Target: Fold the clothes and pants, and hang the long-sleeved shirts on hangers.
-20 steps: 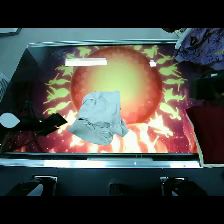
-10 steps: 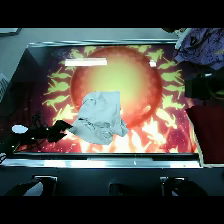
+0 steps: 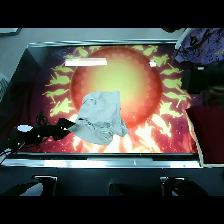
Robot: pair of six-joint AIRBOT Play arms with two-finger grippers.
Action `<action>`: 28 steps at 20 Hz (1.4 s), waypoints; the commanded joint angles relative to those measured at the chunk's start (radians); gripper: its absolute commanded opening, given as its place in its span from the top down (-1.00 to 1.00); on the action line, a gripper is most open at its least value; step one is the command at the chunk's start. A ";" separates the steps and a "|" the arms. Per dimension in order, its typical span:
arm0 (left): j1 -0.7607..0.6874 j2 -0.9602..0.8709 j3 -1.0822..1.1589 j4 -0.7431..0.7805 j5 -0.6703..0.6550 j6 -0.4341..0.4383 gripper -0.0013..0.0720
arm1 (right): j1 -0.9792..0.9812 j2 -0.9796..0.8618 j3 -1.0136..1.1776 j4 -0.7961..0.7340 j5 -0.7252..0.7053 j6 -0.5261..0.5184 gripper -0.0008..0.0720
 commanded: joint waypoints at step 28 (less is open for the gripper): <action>-0.042 -0.028 0.005 -0.012 0.015 0.000 0.92 | -0.235 -1.068 -0.043 1.094 -0.520 -0.324 -0.55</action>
